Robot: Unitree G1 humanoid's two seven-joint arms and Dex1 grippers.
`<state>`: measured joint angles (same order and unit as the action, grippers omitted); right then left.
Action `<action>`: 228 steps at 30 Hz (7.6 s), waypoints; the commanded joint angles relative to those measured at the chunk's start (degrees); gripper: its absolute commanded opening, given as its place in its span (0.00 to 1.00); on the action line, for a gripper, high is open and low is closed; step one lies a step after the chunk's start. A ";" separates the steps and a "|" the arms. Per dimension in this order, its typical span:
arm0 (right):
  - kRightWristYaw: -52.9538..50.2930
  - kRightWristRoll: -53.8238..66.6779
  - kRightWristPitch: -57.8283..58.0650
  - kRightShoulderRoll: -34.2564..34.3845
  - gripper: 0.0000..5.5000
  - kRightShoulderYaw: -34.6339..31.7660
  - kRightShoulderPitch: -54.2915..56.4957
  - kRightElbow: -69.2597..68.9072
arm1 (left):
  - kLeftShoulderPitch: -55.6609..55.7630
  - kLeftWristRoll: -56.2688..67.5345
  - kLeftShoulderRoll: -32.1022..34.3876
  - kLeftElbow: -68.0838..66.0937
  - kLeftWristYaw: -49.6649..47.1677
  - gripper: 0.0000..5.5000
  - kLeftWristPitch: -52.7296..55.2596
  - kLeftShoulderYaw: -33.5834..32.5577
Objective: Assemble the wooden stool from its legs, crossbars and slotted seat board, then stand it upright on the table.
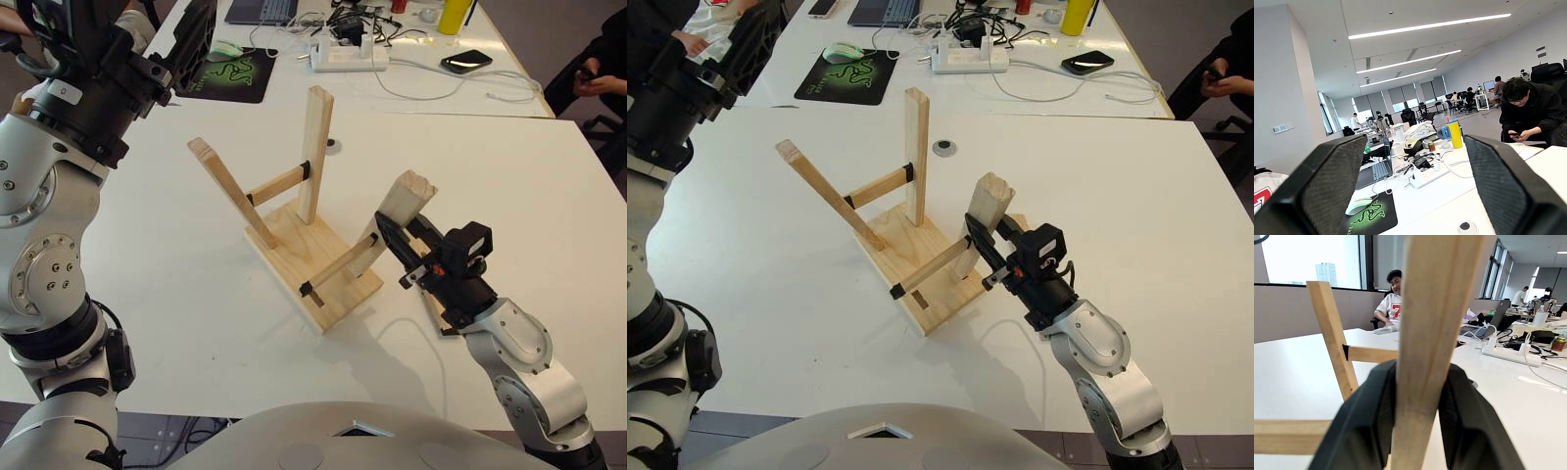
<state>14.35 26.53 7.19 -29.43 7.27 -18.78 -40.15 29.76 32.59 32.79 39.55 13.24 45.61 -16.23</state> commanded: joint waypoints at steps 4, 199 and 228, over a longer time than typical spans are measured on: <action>-0.51 -6.68 3.46 -1.61 0.19 0.14 -6.60 13.60 | 1.61 0.24 1.65 -0.47 0.94 0.67 0.45 0.41; 16.95 -15.22 48.74 -9.68 0.11 3.99 33.19 31.20 | -12.22 -4.66 -4.41 17.13 -17.73 0.67 1.87 -2.50; 19.46 -12.27 52.65 -9.35 0.57 -1.71 34.57 31.68 | -12.49 -4.20 -4.78 18.25 -17.79 0.67 3.46 -3.46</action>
<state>33.44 13.80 59.15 -39.11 6.04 16.06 -8.41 16.75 28.52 28.05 57.88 -4.89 48.53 -19.32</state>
